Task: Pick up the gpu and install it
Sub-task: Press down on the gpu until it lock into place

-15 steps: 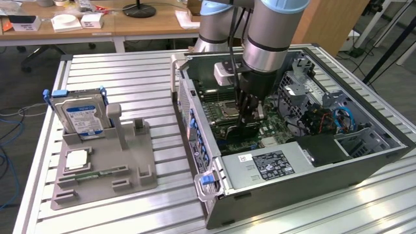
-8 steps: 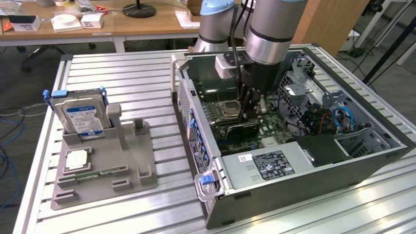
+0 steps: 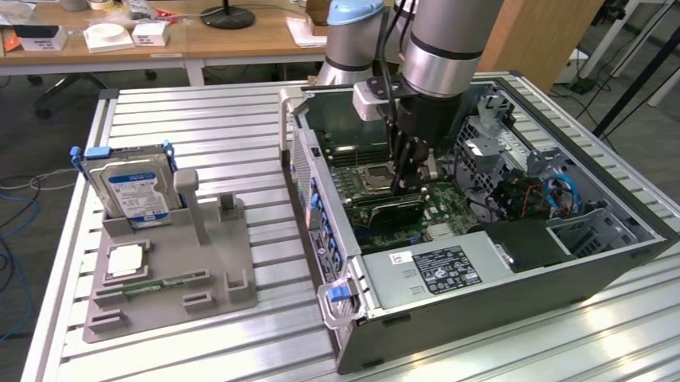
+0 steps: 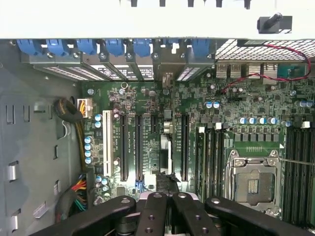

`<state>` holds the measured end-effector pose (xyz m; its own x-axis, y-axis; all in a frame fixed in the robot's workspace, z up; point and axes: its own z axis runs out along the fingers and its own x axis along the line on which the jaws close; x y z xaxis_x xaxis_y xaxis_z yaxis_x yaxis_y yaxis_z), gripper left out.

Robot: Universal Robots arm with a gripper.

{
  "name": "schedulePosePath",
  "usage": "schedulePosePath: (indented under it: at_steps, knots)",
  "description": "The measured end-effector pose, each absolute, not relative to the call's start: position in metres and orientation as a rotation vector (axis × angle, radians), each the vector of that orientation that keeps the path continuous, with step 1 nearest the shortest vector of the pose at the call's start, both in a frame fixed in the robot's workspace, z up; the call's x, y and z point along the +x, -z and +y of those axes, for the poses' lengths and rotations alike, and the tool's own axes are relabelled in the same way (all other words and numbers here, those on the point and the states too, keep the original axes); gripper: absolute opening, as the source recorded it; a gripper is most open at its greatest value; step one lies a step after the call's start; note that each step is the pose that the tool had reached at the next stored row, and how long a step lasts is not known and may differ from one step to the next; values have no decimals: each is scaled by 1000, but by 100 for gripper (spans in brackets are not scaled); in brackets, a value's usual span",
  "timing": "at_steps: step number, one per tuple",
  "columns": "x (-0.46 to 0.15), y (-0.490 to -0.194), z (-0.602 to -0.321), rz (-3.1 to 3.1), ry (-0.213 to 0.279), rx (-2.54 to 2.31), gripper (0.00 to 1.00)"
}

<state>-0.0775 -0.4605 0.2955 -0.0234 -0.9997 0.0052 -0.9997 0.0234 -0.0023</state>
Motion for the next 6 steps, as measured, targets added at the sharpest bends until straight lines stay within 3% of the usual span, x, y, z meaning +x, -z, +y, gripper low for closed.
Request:
schedulePosePath:
  at_steps: [6]
  knots:
    - [-78,-295,-461,-2246,-8,2194,11]
